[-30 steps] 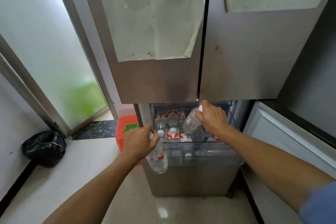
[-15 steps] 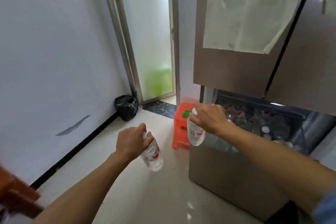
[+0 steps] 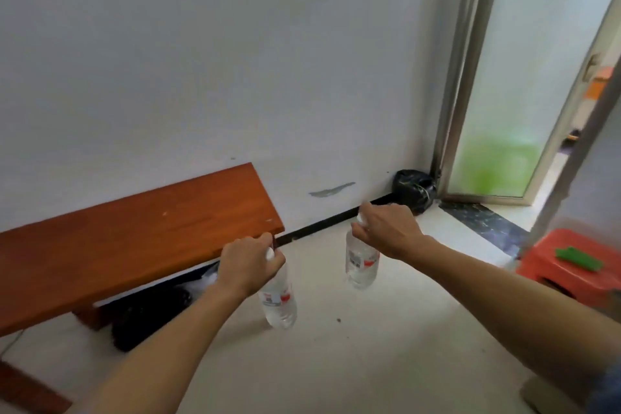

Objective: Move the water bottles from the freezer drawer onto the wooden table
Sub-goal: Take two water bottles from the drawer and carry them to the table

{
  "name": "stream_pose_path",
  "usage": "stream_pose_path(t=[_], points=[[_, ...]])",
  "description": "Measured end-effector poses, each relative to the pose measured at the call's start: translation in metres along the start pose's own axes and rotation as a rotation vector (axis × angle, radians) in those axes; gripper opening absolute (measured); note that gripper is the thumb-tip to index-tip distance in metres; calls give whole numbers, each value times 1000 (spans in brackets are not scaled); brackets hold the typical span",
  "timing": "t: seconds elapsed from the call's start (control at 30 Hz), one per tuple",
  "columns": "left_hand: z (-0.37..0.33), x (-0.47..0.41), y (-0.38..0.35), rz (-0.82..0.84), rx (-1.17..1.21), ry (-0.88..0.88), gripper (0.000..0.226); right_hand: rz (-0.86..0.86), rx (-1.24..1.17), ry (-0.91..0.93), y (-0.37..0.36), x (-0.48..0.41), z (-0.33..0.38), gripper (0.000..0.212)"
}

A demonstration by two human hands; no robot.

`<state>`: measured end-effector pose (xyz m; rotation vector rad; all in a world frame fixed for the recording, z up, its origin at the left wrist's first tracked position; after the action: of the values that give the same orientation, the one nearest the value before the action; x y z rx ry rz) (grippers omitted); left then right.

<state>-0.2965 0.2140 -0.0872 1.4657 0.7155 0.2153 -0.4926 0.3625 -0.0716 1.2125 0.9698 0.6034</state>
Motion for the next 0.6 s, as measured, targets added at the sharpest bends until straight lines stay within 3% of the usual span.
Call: stream_pose_path(t=[0.27,0.6], points=[[229,30,30,41,-174,201,29,1,-3,212,-44,-113,224,39],[451,33,9,49,-164,529,28,58,-42,486,-122,-256,427,38]])
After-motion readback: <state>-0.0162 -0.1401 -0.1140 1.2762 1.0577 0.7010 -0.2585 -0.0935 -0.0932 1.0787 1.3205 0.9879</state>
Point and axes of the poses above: each hand's wrist, its own x-axis away from the middle knuckle, its own y-axis out of the back of the hand, z = x × y, the point moved 6 cm from there along -x, towards the middle knuckle, and after that the axes turned 2 degrees about -z, right-handed, at the moved point
